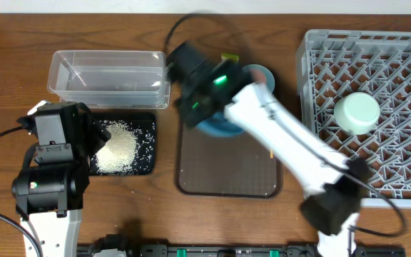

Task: Sort waste into correct bins and load items into the dishwasher rack
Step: 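Lift the teal-blue plate and carry it to the rack's right side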

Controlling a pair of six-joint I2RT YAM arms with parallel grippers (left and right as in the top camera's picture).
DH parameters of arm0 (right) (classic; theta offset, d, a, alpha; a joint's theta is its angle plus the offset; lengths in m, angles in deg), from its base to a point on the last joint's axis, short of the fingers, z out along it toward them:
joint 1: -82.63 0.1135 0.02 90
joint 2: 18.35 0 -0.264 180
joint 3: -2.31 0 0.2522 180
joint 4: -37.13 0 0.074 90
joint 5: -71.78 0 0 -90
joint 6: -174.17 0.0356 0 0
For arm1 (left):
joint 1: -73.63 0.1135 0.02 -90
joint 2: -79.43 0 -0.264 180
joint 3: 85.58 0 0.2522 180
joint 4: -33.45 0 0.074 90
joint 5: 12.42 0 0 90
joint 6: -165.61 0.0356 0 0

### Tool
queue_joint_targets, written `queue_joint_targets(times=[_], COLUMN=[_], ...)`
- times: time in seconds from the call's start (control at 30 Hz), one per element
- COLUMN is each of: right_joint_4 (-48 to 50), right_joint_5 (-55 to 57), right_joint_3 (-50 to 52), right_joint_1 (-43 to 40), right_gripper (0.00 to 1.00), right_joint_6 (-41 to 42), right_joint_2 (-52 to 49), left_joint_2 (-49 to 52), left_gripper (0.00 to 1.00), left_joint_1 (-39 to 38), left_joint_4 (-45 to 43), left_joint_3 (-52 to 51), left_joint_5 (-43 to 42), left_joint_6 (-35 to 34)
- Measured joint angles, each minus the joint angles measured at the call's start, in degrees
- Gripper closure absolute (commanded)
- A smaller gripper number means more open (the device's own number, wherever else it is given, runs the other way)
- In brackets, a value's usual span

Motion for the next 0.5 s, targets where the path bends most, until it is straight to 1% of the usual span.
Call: queue_joint_targets(times=[0.13,0.27,0.37,0.5], right_joint_4=[-1.09,-2.14,-3.50,-6.12], right_joint_5=[-2.73,-10.12,-18.34,-27.43], right_joint_3=[-1.16,-2.05,-2.56,-2.03], right_joint_1=[-11.21,-28.06,-41.35,-55.15], right_gripper=[0.99,0.99,0.99,0.99], right_joint_6=[-0.33,-2.03,-3.91,-7.13], right_joint_2=[8.33,16.28,19.39,19.71], left_joint_2=[0.00,-0.02,0.00,-0.02], left_gripper=[0.12,0.12,0.12,0.12], left_joint_1=[0.00,0.00,0.00,0.00], left_joint_4=[0.00,0.00,0.00,0.00], left_joint_3=[0.00,0.00,0.00,0.00], left_joint_5=[0.00,0.00,0.00,0.00], left_joint_6=[-0.02,-0.02,-0.02,-0.02])
